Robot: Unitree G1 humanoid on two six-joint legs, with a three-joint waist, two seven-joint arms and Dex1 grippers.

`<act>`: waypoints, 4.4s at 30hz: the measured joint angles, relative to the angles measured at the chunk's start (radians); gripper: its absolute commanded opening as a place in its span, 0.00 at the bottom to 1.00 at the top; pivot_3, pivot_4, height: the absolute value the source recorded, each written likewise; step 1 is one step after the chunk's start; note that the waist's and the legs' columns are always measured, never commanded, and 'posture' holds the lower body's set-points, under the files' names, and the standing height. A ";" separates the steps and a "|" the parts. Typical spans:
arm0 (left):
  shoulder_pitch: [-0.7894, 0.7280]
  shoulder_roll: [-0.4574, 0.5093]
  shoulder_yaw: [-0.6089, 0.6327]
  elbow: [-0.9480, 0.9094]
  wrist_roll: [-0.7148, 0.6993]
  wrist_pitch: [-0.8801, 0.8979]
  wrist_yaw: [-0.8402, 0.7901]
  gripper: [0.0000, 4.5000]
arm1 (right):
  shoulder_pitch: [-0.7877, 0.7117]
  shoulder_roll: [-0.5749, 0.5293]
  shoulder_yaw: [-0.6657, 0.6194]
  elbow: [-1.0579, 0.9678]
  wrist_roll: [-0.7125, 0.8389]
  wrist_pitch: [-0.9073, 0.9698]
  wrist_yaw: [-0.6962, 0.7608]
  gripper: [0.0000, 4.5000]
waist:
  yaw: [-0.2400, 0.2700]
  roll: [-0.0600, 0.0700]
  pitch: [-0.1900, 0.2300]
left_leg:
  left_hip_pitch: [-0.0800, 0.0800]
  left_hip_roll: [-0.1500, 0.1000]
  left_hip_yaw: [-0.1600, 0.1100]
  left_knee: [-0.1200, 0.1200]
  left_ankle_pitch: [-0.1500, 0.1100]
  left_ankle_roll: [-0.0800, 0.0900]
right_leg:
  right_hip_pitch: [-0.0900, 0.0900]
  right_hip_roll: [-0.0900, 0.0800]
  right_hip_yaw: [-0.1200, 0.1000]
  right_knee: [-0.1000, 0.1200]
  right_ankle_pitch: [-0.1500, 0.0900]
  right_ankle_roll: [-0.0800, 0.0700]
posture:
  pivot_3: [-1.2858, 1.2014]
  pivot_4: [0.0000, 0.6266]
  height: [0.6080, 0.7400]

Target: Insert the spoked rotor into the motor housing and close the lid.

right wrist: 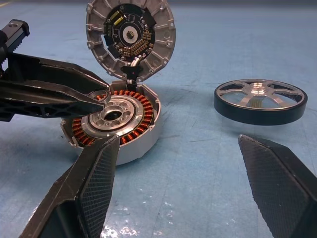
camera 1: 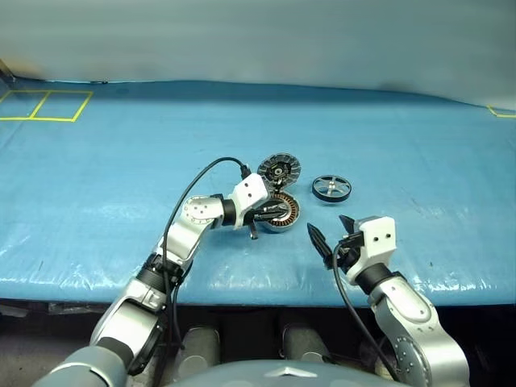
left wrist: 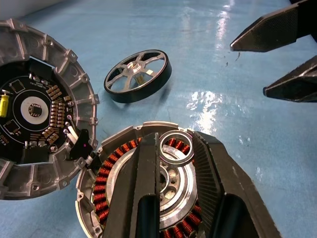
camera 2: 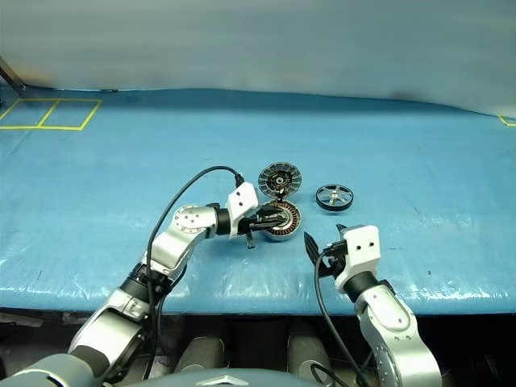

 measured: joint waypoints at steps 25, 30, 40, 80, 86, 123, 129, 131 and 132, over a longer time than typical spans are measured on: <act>-0.073 -0.024 -0.017 0.115 0.091 0.025 0.009 0.14 | 0.046 0.025 0.017 -0.007 0.023 -0.044 0.009 0.90 | 0.000 0.000 0.000 | 0.000 0.000 0.000 0.000 0.000 0.000 | 0.000 0.000 0.000 0.000 0.000 0.000 | 0.52 0.24 1.00; -0.068 -0.018 -0.017 0.115 0.077 0.023 -0.036 0.14 | 0.053 0.004 0.012 -0.011 0.021 -0.046 0.012 0.90 | 0.000 0.000 0.000 | 0.000 0.000 0.000 0.000 0.000 0.000 | 0.000 0.000 0.000 0.000 0.000 0.000 | 0.52 0.24 1.00; -0.067 -0.015 -0.019 0.115 0.097 0.002 -0.018 0.14 | 0.051 -0.002 0.027 -0.011 0.013 -0.046 0.008 0.90 | 0.000 0.000 0.000 | 0.000 0.000 0.000 0.000 0.000 0.000 | 0.000 0.000 0.000 0.000 0.000 0.000 | 0.52 0.24 1.00; 0.233 0.164 0.192 -0.257 -0.263 0.162 -0.152 0.58 | -0.182 -0.035 0.135 0.110 0.005 -0.047 0.080 0.24 | -0.001 0.001 0.000 | 0.002 0.001 0.000 0.001 0.000 0.000 | 0.001 0.000 0.000 0.002 0.001 -0.003 | 0.52 0.24 1.00; 0.323 0.174 0.202 -0.321 -0.273 0.155 -0.118 0.58 | -0.348 -0.030 0.223 0.288 -0.047 -0.049 0.121 0.00 | -0.001 0.001 0.000 | 0.001 0.001 0.000 0.000 0.000 0.000 | 0.000 0.000 0.000 0.001 0.003 -0.006 | 0.52 0.24 1.00; 0.341 0.198 0.194 -0.353 -0.263 0.177 -0.074 0.58 | -0.455 0.024 0.240 0.503 -0.087 -0.126 0.226 0.00 | -0.003 0.001 0.001 | 0.002 0.001 0.000 0.000 0.000 0.000 | 0.000 0.000 0.000 0.002 0.003 -0.006 | 0.52 0.24 1.00; 0.338 0.198 0.195 -0.333 -0.262 0.177 -0.074 0.58 | -0.477 0.040 0.172 0.510 -0.091 -0.132 0.168 0.00 | -0.003 0.001 0.001 | 0.002 0.001 0.000 0.000 0.000 0.000 | 0.000 0.000 0.000 0.002 0.003 -0.006 | 0.52 0.24 1.00; 0.338 0.198 0.194 -0.331 -0.260 0.175 -0.074 0.58 | -0.491 0.023 0.192 0.543 -0.136 -0.137 0.156 0.00 | -0.003 0.001 0.001 | 0.002 0.001 0.000 0.000 0.000 0.000 | 0.000 0.000 0.000 0.002 0.003 -0.006 | 0.52 0.24 1.00; 0.338 0.198 0.193 -0.331 -0.260 0.175 -0.074 0.58 | -0.491 0.016 0.202 0.562 -0.154 -0.140 0.153 0.00 | -0.003 0.001 0.001 | 0.002 0.001 0.000 0.000 0.000 0.000 | 0.000 0.000 0.000 0.002 0.003 -0.006 | 0.52 0.24 1.00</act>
